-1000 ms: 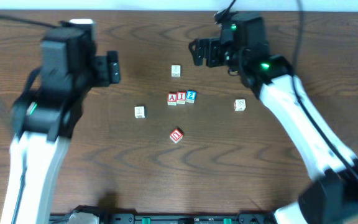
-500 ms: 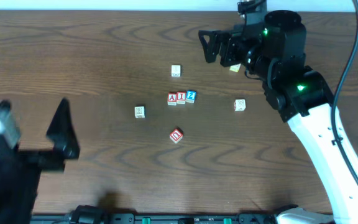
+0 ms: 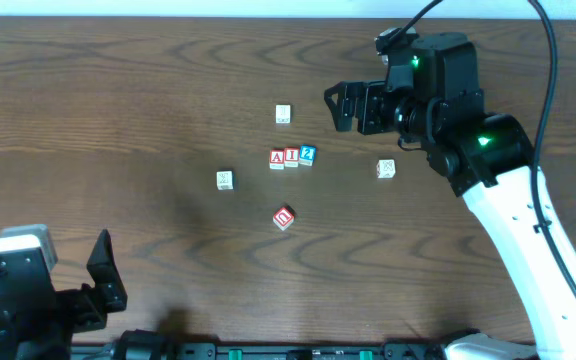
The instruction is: Spell out Ai2
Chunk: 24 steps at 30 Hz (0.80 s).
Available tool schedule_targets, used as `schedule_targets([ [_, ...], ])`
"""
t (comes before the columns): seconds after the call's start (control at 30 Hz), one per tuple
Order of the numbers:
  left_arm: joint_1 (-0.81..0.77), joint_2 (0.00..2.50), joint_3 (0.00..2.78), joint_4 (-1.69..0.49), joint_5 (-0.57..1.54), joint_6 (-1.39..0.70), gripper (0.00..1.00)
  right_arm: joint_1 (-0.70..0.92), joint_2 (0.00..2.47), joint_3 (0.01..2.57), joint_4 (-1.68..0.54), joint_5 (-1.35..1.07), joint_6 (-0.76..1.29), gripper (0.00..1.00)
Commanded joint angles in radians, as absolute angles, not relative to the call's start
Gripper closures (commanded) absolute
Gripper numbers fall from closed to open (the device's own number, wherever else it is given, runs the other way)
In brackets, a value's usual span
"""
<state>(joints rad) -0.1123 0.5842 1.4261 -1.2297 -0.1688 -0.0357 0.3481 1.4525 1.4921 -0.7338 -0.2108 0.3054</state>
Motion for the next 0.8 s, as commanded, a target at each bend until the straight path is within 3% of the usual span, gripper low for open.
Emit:
schedule_targets([
  [0.0,-0.059,0.499,1.291,-1.185,-0.183,-0.026,0.04,0.348,1.453,1.504,-0.747,-0.214,0.314,0.01],
  [0.43,0.014,0.163,0.560,-0.710,-0.183,-0.030,0.05,0.348,1.453,1.504,-0.750,-0.214,0.314,0.01],
  [0.77,0.014,0.055,0.274,-0.538,-0.183,-0.051,0.05,0.348,1.453,1.504,-0.750,-0.214,0.314,0.01],
])
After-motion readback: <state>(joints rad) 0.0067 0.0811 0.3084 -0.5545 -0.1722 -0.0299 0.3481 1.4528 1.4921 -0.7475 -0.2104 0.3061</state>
